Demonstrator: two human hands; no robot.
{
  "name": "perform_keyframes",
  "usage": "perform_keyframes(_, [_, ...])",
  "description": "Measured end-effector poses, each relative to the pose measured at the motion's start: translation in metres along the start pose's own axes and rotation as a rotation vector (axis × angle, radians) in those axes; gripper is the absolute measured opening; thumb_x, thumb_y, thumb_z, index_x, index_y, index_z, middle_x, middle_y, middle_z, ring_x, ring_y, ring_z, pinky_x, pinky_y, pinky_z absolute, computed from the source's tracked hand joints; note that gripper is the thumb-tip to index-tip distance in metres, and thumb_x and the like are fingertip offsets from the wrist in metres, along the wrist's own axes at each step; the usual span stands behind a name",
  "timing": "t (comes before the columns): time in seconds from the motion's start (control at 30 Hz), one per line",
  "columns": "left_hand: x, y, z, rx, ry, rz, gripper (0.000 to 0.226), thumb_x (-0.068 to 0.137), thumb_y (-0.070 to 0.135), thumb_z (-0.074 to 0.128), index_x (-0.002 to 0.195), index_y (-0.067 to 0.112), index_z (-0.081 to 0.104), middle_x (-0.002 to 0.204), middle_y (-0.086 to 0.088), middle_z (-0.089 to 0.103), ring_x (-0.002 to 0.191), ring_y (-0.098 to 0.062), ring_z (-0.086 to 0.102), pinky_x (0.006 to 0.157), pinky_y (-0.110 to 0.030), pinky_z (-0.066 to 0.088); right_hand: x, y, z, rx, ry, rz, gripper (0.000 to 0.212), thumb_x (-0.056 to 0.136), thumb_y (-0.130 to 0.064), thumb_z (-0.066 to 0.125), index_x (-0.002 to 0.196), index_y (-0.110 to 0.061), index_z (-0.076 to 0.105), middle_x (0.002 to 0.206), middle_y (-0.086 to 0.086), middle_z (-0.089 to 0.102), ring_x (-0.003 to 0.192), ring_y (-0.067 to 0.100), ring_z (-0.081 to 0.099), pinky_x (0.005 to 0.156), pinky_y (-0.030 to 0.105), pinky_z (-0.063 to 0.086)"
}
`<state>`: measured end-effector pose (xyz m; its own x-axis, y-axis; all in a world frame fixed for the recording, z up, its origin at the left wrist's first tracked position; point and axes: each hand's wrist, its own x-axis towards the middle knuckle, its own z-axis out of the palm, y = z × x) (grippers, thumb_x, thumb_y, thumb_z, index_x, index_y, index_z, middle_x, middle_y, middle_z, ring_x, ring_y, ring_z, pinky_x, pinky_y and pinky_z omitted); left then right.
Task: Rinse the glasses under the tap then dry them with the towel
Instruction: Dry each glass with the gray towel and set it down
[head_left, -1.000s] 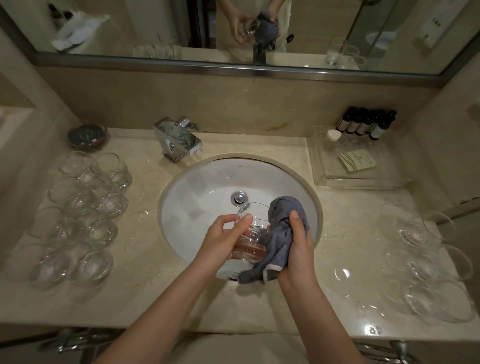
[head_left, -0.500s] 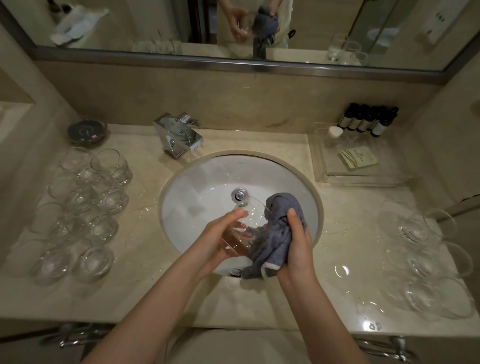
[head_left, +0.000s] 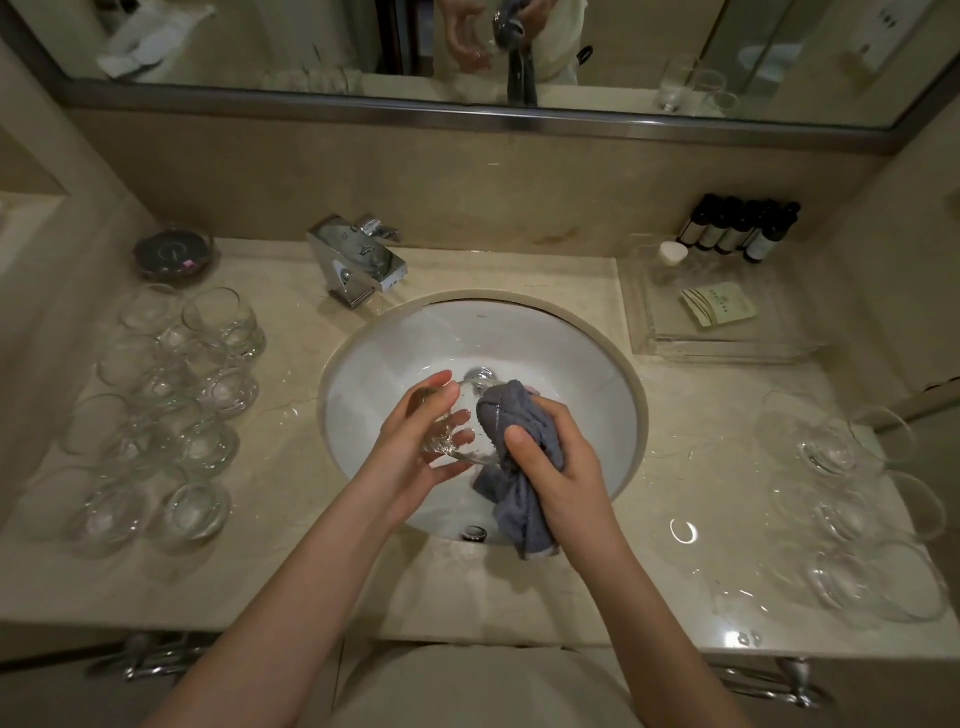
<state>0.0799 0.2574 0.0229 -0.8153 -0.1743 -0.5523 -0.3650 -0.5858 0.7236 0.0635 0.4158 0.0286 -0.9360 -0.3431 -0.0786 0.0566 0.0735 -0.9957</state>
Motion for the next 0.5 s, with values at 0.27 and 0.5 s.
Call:
perform_keyframes(0.27, [-0.011,0.009,0.012,0.312,-0.053,0.166,0.027,0.079,0.022,0.077,0.104,0.028,0.070,0.082,0.015,0.067,0.077,-0.006,0.065,0.053,-0.024,0.051,-0.002,-0.013,0.006,-0.184,-0.289,0.053,0.037,0.067,-0.053,0.069,0.103,-0.047,0.059,0.092,-0.027,0.070,0.092,-0.007,0.064,0.078,0.008,0.045])
perform_keyframes(0.5, [-0.010,0.015,0.000,0.422,-0.191,0.316,0.053,0.061,0.039,0.080,0.113,0.037,0.068,0.101,0.003,0.066,0.093,-0.014,0.062,0.074,-0.029,0.052,0.008,-0.016,-0.004,0.302,-0.471,0.302,0.046,0.067,-0.028,0.075,0.111,-0.021,0.066,0.097,-0.004,0.072,0.086,0.010,0.067,0.073,0.023,0.054])
